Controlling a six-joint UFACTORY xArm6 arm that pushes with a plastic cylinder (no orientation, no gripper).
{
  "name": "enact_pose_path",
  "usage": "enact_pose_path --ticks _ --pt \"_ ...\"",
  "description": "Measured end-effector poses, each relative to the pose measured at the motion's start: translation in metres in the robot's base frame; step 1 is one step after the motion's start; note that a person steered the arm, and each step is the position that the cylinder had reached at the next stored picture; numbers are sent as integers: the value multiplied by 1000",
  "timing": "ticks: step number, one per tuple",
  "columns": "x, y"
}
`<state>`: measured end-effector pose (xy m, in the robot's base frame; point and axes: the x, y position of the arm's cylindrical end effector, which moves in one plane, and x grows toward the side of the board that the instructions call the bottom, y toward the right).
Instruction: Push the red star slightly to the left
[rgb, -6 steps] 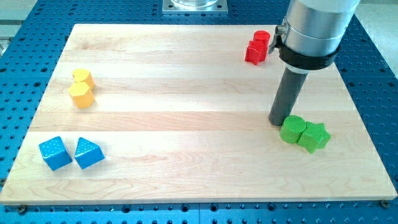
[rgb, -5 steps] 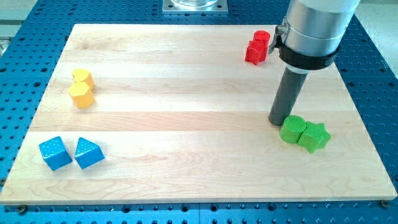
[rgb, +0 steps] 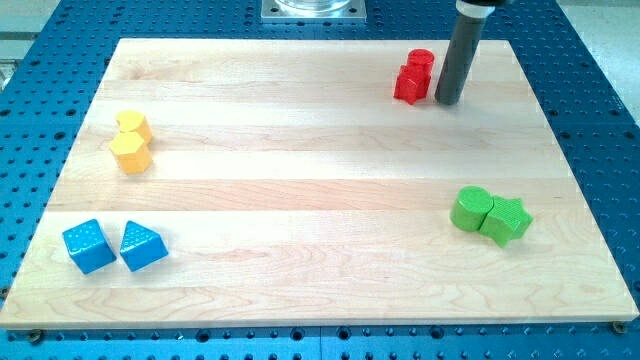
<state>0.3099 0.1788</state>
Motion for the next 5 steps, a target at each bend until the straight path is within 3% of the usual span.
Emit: enact_pose_path --ticks 2,5 --pt "-2 -6" --pt "-5 -140"
